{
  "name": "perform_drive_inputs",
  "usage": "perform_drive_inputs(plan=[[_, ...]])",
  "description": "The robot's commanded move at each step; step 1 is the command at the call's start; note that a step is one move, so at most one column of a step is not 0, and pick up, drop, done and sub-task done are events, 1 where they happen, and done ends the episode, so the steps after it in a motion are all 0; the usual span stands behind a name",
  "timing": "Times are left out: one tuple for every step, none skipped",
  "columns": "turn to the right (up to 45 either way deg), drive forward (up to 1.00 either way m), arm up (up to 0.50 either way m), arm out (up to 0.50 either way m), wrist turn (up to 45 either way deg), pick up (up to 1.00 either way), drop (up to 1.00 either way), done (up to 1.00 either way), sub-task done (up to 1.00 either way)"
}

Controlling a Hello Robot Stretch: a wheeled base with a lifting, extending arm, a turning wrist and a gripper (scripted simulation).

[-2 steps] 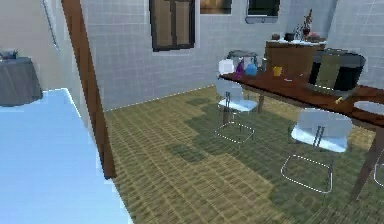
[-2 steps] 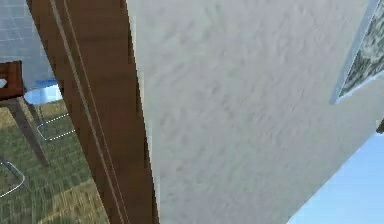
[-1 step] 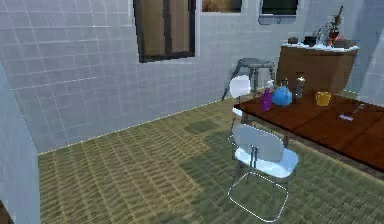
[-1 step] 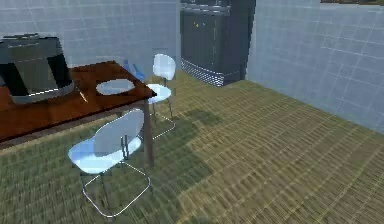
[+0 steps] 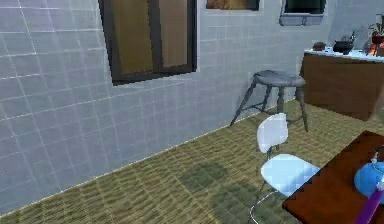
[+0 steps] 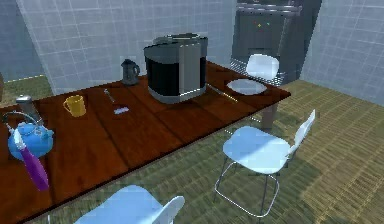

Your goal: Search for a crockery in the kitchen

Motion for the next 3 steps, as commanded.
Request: perform_drive_inputs(plan=[[15.0,0.0,0.0,0.0,0.0,0.0,0.0,0.0,0.0],[0.0,0.1,0.0,0.0,0.0,0.0,0.0,0.0,0.0],[45.0,0.0,0.0,0.0,0.0,0.0,0.0,0.0,0.0]])
